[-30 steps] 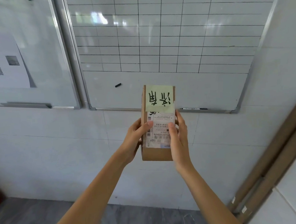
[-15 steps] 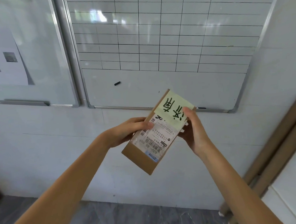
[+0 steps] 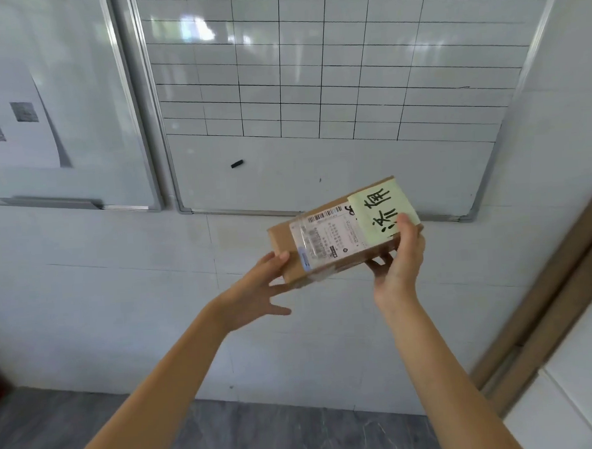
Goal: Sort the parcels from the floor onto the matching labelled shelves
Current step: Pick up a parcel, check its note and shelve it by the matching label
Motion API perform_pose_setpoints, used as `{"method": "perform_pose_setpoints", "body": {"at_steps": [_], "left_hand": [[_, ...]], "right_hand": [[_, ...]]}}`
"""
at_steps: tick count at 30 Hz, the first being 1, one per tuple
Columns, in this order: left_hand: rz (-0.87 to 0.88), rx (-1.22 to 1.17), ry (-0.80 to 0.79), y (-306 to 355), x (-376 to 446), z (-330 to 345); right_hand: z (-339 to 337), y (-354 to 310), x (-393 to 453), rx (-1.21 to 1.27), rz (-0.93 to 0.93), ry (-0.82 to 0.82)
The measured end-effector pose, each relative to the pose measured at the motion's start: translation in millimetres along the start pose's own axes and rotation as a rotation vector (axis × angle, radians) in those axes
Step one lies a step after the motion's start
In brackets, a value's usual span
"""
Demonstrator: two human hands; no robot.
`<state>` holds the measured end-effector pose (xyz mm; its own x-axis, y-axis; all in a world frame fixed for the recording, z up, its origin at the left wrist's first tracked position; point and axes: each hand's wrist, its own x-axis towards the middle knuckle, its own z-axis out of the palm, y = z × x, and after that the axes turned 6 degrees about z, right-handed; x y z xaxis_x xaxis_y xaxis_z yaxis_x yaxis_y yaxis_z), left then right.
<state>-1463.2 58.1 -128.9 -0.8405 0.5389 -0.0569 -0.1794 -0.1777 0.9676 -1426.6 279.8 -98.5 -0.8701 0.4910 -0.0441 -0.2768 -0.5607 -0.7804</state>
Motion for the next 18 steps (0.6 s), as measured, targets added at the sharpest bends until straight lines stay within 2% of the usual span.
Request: {"method": "perform_pose_setpoints", "body": {"at_steps": [2, 4, 6, 10, 15, 18], "left_hand": [[0.040, -0.136, 0.034, -8, 4, 8], [0.081, -0.167, 0.143, -8, 6, 10], [0.096, -0.139, 0.225, -6, 8, 5], [0.088, -0.041, 0.254, -3, 5, -9], [0.078, 0.098, 0.236, 19, 5, -23], [0.055, 0.231, 0.180, 43, 11, -25]], "right_hand": [[5, 12, -9, 0.050, 0.006, 0.020], [6, 24, -16, 0.064, 0.018, 0.024], [4, 31, -21, 0.048, 0.064, 0.018], [-10, 35, -19, -0.097, 0.153, -0.001], [-32, -2, 0, -0.507, 0.307, -0.223], [-34, -27, 14, -0.526, 0.259, -0.337]]}}
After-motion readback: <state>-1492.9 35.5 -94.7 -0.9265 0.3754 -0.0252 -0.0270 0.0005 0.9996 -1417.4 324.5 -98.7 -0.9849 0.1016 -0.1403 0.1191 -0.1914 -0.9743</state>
